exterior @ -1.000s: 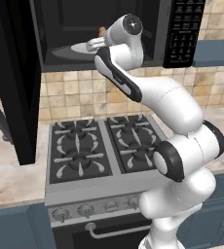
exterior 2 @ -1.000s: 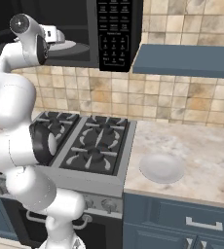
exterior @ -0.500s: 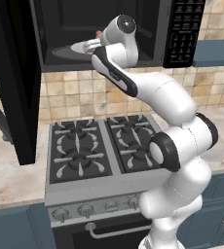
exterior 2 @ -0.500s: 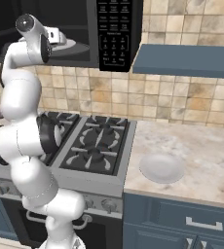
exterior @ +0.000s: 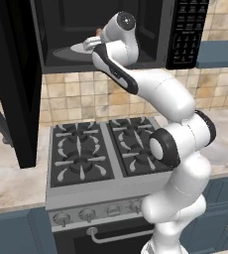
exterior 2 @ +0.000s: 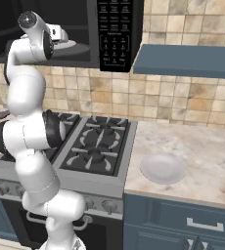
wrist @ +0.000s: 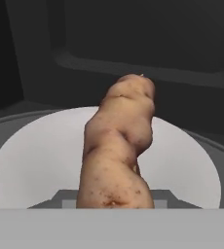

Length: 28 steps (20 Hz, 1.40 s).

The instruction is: Pick the potato from the counter and place it in the microwave.

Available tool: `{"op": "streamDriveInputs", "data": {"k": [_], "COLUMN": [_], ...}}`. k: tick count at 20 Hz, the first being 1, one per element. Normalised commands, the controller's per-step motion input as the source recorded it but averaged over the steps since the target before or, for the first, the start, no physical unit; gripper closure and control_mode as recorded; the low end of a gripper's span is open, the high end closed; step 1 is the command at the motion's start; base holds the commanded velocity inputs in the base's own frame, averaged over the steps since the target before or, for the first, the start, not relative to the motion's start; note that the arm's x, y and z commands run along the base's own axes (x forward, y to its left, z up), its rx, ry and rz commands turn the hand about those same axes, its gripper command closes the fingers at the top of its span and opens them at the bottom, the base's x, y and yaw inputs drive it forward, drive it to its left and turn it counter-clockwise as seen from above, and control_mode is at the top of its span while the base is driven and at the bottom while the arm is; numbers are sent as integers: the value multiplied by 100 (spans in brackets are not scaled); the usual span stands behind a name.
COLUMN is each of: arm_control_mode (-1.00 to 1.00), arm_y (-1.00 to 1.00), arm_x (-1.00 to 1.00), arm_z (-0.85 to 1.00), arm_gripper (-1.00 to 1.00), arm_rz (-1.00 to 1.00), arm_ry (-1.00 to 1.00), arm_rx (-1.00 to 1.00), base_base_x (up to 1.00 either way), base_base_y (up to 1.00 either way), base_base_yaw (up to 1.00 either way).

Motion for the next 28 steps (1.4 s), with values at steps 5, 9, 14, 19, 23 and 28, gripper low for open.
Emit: {"op": "streamDriveInputs", "data": {"k": [5, 9, 14, 19, 23, 28], "arm_control_mode": [-100, -100, -100, -100, -100, -100], "arm_y": [8, 17, 16, 6, 0, 0], "arm_x": [22, 27, 26, 15, 13, 3], "arm_z": [1, -1, -13, -5, 0, 0], "arm_gripper": [100, 100, 100, 100, 100, -100], "arm_rz": [0, 0, 0, 0, 0, 0], "arm_ry": [1, 5, 5, 1, 0, 0], "arm_rx": [0, 0, 0, 0, 0, -2], "base_base_x": [0, 0, 0, 0, 0, 0], "base_base_y": [0, 0, 0, 0, 0, 0], "base_base_yaw": [0, 0, 0, 0, 0, 0]}}
